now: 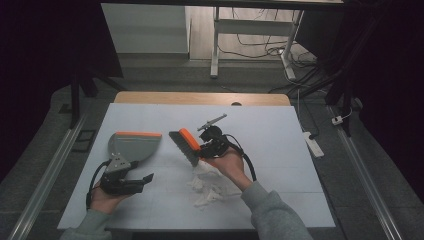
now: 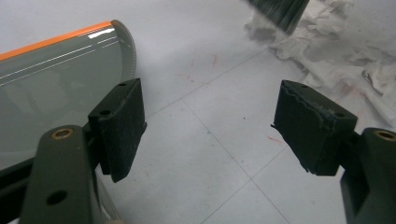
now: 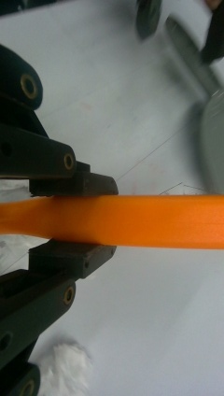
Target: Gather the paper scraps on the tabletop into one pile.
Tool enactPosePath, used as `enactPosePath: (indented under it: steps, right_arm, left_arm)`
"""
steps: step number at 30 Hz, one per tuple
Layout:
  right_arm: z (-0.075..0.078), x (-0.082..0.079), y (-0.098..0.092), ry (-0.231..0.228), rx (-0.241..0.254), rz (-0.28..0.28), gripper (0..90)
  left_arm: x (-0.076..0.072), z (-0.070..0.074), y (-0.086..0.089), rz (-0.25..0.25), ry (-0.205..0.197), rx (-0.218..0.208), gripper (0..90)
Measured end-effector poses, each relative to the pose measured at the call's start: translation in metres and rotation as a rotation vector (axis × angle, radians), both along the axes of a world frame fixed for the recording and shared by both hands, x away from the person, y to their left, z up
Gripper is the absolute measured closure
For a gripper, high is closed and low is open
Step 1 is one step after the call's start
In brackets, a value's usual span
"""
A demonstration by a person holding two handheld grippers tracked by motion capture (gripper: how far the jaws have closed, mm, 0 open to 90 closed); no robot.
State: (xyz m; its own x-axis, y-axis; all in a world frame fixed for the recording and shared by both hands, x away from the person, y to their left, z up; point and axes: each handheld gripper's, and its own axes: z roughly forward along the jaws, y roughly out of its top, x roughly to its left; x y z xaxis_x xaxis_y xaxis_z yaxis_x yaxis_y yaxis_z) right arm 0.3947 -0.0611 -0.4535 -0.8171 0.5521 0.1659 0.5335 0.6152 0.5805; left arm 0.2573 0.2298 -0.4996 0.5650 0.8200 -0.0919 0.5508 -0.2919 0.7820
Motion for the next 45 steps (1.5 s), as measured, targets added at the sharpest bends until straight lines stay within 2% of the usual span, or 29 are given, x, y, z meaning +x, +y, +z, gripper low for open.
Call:
enactPosePath:
  steps: [2,3,6,8,9,12,15,18,21,24,28,32,41,45]
  right_arm:
    - [-0.009,0.004,0.001,-0.003,-0.043,-0.020,70.2]
    - [-0.012,0.007,-0.001,-0.020,-0.068,-0.033,70.3]
    - [-0.012,0.020,-0.015,-0.034,-0.083,-0.107,70.3]
    - [-0.009,0.028,-0.028,-0.069,-0.101,-0.161,70.3]
    - [-0.006,0.029,-0.034,-0.073,-0.093,-0.179,70.3]
    - [0.005,0.028,-0.049,-0.060,-0.017,-0.192,70.3]
    - [0.020,0.018,-0.055,-0.069,0.053,-0.161,70.3]
    - [0.037,0.005,-0.057,-0.088,0.087,-0.123,70.3]
    - [0.048,-0.006,-0.059,-0.079,0.120,-0.093,70.3]
    - [0.048,-0.017,-0.056,-0.058,0.092,-0.045,70.3]
    - [0.036,-0.035,-0.048,-0.007,0.041,0.046,70.3]
    - [0.030,-0.058,-0.042,-0.005,0.024,0.107,70.3]
    - [0.017,-0.102,-0.034,0.074,-0.049,0.244,70.3]
    - [0.007,-0.114,-0.022,0.101,-0.097,0.305,70.2]
  left_arm:
    - [0.000,0.000,0.000,0.000,0.000,0.000,26.0]
    - [0.000,0.000,0.001,0.000,-0.001,-0.001,26.0]
    - [0.000,0.000,0.002,0.004,0.001,-0.005,26.0]
    - [0.000,0.000,0.002,0.004,0.000,-0.005,26.0]
    - [0.001,0.000,0.002,0.004,0.000,-0.005,26.1]
    - [0.001,-0.001,0.001,0.002,0.003,-0.001,26.1]
    - [0.001,-0.001,0.000,0.001,0.002,0.003,26.1]
    - [0.000,0.000,0.000,0.002,0.000,0.001,26.1]
    - [0.000,0.000,0.001,0.004,0.001,-0.001,26.1]
    - [0.000,0.000,0.001,0.004,0.001,-0.001,26.1]
    - [0.000,0.000,0.001,0.005,0.001,-0.001,26.1]
    - [0.000,0.000,0.002,0.005,0.001,-0.002,26.1]
    - [0.000,0.000,0.004,0.010,0.002,-0.003,26.1]
    - [0.000,0.000,0.005,0.014,0.002,-0.004,26.1]
